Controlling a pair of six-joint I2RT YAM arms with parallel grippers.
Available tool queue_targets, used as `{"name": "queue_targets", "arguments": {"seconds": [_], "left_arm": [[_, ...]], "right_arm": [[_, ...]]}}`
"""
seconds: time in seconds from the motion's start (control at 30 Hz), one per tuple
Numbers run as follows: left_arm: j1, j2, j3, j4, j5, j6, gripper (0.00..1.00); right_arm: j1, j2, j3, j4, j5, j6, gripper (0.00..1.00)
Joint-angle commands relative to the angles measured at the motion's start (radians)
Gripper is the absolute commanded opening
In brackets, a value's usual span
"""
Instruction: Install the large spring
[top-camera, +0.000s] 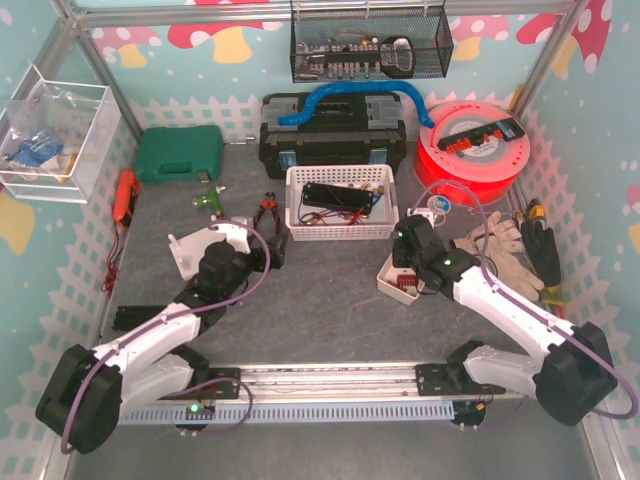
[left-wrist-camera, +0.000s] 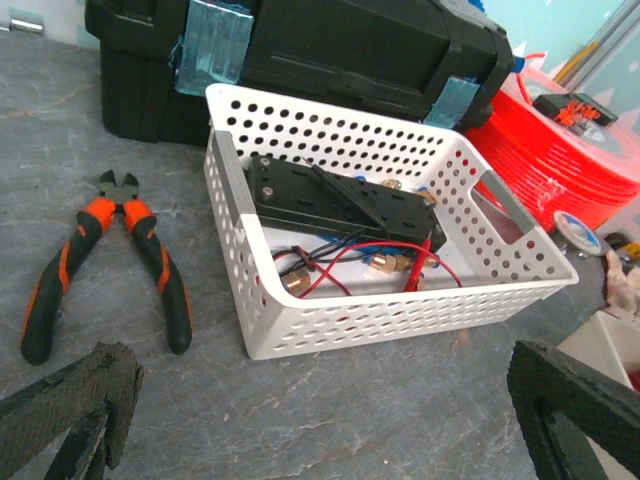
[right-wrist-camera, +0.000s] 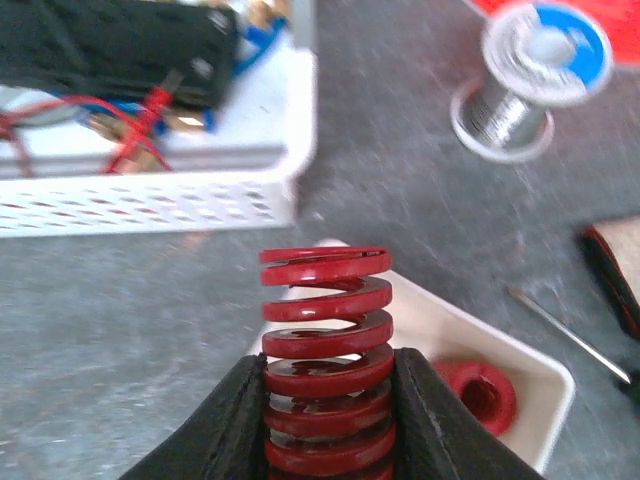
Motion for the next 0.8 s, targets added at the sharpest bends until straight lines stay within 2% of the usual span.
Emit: {"name": "queue_targets", "arguments": {"seconds": [0.0, 0.2, 0.33, 0.43, 0.57, 0.67, 0.77], "left_arm": [[-0.005, -0.055, -0.022, -0.013, -0.004, -0.055, 0.99], [-0.006, -0.16, 0.001, -0.089, 0.104, -0.165, 0.94], [-0.006, -0.21, 0.063, -0.199, 0.139, -0.19, 0.92], [-0.004, -0.211, 0.134, -0.298, 0.136, -0.165, 0.92], [0.004, -0.172, 0.303, -0.487, 0.124, -0.111, 0.9], [0.005, -0.166, 0.367, -0.528, 0.183, -0.118, 0.88], [0.008, -0.158, 0.39, -0.528, 0.234, -0.144, 0.83]], "right_arm": [[0.022, -0.085, -0.008, 0.156, -0.093, -0.162, 0.17], [0.116, -0.108, -0.001, 0.297, -0.11, -0.234, 0.16], [0.188, -0.066, -0.019, 0.433, -0.152, -0.295, 0.16], [0.253, -0.045, -0.05, 0.57, -0.173, -0.378, 0.16], [0.289, -0.035, -0.11, 0.776, -0.182, -0.45, 0.16], [0.302, -0.02, -0.134, 0.882, -0.251, -0.512, 0.15], [0.321, -0.027, -0.188, 0.98, -0.247, -0.566, 0.13]]}}
